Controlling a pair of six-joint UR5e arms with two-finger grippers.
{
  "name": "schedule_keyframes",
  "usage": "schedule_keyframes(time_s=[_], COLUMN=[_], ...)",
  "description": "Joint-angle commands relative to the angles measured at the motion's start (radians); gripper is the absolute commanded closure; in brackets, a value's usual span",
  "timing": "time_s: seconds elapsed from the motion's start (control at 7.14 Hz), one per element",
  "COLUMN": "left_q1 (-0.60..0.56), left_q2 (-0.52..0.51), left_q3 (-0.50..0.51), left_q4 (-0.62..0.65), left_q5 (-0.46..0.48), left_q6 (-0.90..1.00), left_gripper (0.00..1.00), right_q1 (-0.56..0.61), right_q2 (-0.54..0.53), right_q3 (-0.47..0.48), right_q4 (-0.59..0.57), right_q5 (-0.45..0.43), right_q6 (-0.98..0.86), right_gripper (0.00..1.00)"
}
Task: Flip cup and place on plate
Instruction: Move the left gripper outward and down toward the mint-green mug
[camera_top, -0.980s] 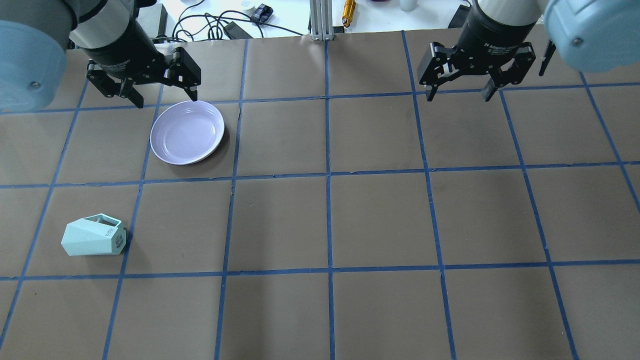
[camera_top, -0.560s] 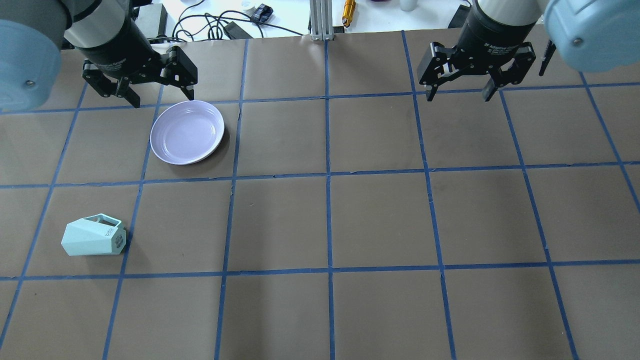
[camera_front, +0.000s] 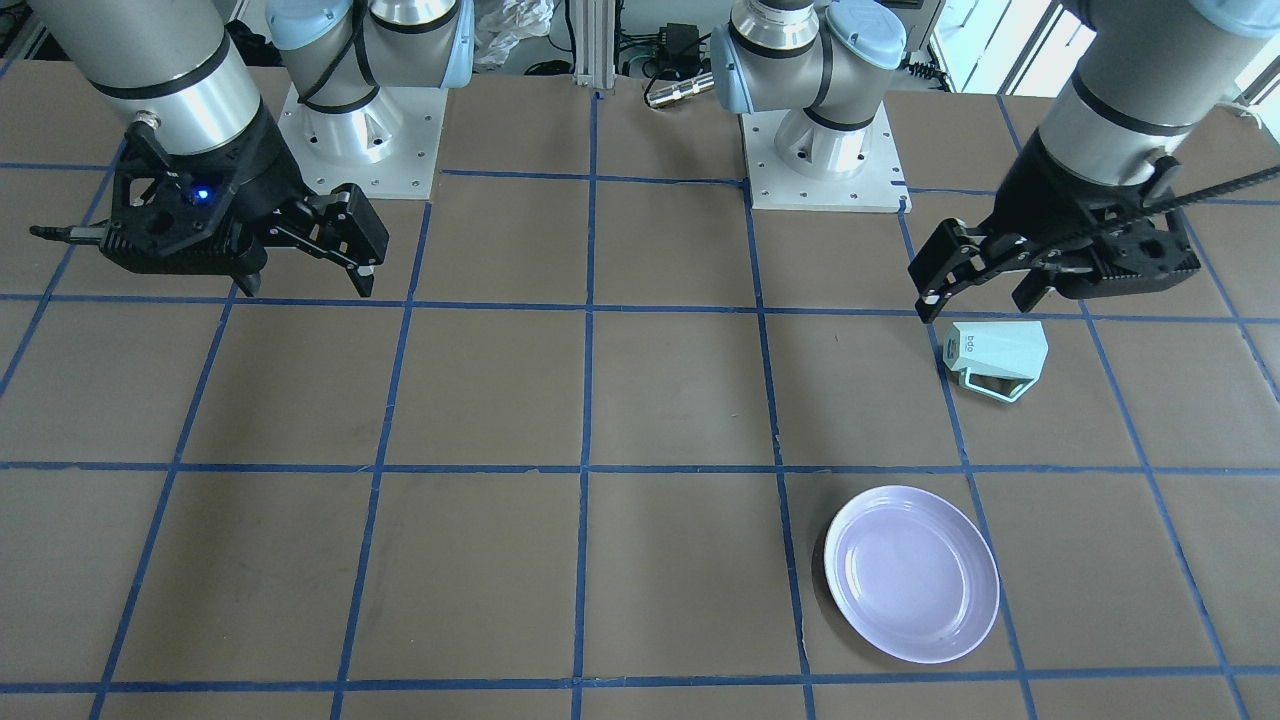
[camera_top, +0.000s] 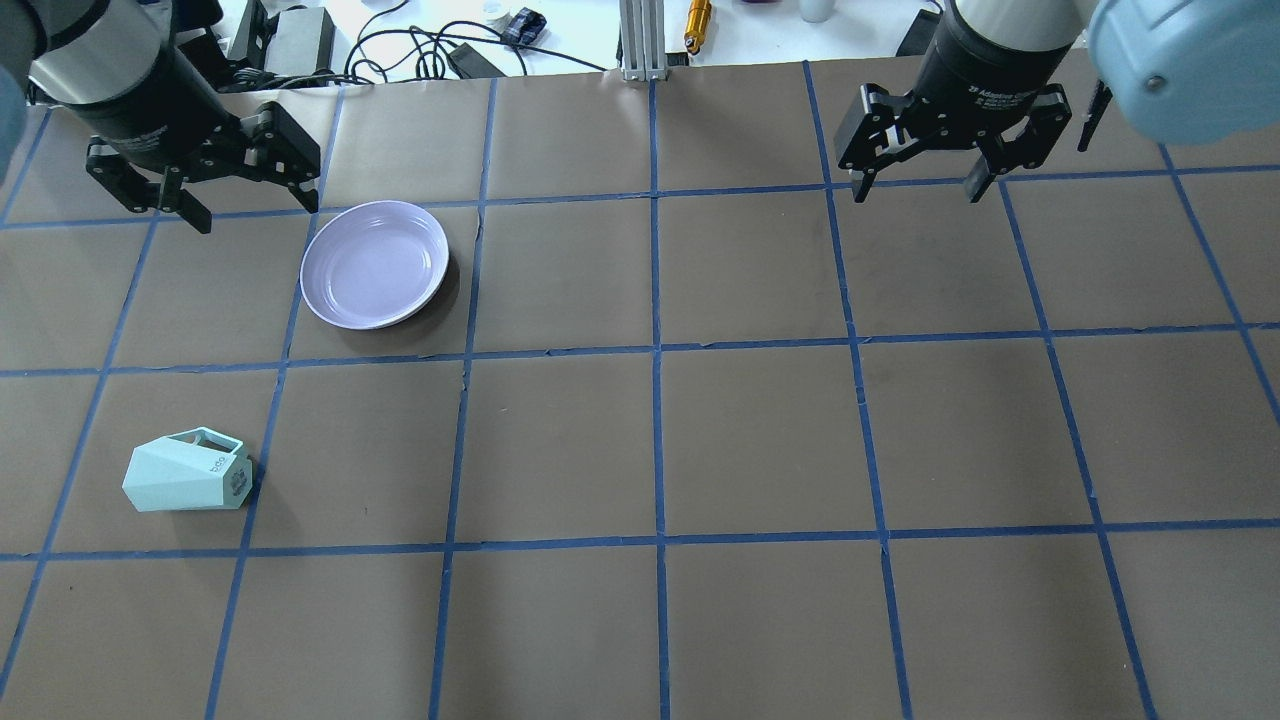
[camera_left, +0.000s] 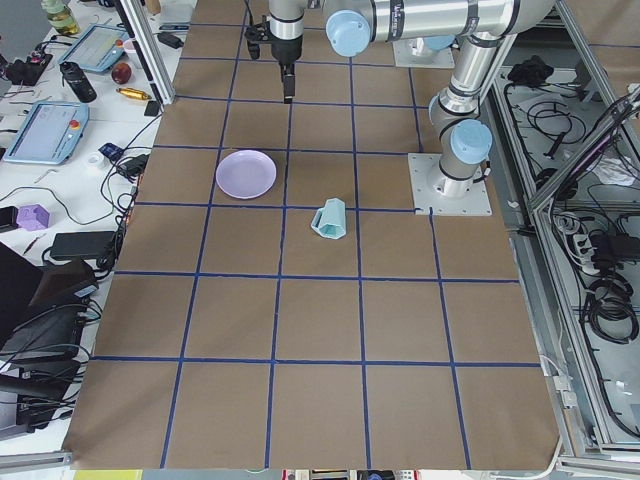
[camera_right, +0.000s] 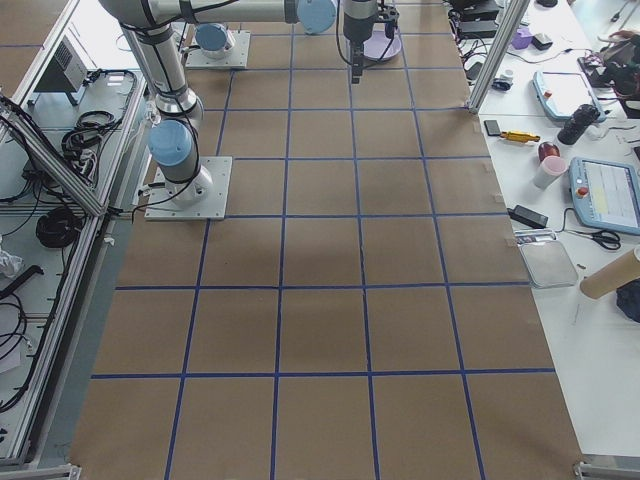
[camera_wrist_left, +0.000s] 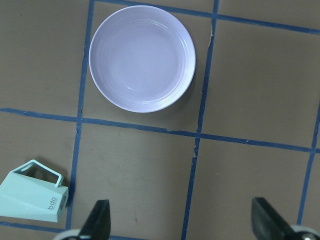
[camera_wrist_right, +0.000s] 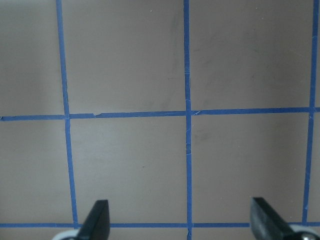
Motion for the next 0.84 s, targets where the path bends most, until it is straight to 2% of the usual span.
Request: schedule_keyframes(time_s=[0.0, 0.42, 0.7], left_q1=[0.159, 0.335, 0.462], left_q2=[-0.014, -0.025, -0.033], left_q3=[-0.004, -0.065, -0.123], left_q4=[-0.069, -0.089, -0.113], left_q5=[-0.013, -0.065, -0.198], left_q6=[0.185, 0.41, 0.515], left_gripper=[0.0, 0.0, 0.0], right_q1=[0.0, 0.0, 0.0], right_q2=[0.0, 0.0, 0.0], right_q3=[0.0, 0.0, 0.0], right_q4=[0.0, 0.0, 0.0], right_q5=[0.0, 0.0, 0.0], right_q6=[0.0, 0.0, 0.0], right_gripper=[0.0, 0.0, 0.0])
